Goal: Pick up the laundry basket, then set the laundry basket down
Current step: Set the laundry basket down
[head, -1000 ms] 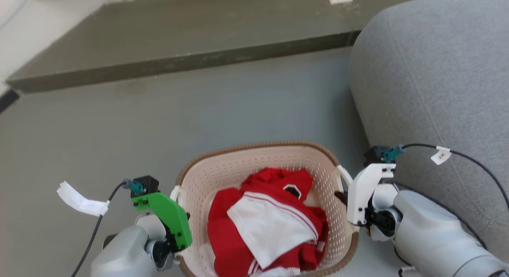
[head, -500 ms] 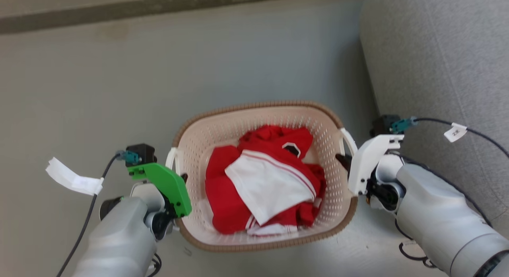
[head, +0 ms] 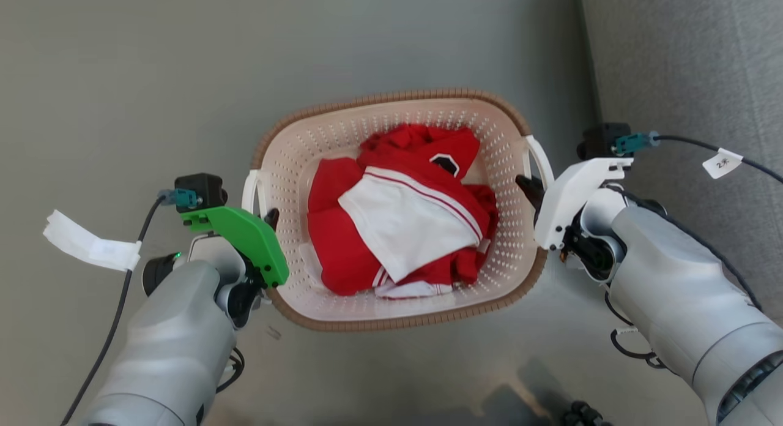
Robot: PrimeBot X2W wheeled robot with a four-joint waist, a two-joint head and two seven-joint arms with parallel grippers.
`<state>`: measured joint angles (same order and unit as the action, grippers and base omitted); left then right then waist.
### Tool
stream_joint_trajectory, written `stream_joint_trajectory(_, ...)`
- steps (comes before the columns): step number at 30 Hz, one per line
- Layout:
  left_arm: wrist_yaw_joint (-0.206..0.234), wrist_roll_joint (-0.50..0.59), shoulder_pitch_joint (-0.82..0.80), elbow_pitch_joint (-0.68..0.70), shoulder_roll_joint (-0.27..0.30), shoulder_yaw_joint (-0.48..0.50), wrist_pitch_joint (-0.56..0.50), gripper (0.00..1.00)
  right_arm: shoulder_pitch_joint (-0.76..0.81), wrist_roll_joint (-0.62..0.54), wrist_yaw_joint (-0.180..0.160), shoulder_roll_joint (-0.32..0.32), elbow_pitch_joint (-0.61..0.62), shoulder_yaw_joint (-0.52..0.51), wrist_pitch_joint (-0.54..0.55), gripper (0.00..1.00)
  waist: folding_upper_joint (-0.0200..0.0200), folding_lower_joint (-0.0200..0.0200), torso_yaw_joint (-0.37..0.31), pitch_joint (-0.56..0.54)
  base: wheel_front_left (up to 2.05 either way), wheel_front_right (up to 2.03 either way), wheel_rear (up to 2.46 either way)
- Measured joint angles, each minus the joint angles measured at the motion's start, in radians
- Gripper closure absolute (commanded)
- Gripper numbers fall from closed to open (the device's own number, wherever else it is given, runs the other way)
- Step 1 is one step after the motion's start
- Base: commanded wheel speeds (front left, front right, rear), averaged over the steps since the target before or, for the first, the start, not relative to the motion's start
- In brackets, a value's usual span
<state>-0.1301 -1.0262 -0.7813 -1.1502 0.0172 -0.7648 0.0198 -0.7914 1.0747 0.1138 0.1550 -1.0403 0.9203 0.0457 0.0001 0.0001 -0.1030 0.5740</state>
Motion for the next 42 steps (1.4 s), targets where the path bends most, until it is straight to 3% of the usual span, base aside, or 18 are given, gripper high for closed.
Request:
stream_joint_trajectory(16, 0.000, 0.030, -0.085, -0.031, 0.002, 0.000, 0.098, 1.00, -0.064, -0.001, 0.000, -0.016, -0.008, -0.004, -0.118, 1.00, 0.0000, 0.0000, -0.012, 0.186, 0.00, 0.00, 0.00)
stream_joint_trajectory(28, 0.000, 0.049, -0.110, -0.051, 0.002, -0.002, 0.155, 1.00, -0.067, 0.000, 0.000, -0.030, -0.018, -0.006, -0.219, 1.00, 0.0000, 0.0000, -0.015, 0.246, 0.00, 0.00, 0.00)
stream_joint_trajectory(42, 0.000, 0.054, -0.136, -0.065, -0.001, -0.012, 0.176, 1.00, -0.086, 0.001, 0.009, -0.029, -0.028, -0.002, -0.253, 1.00, 0.0000, -0.0001, -0.016, 0.295, 0.00, 0.00, 0.00)
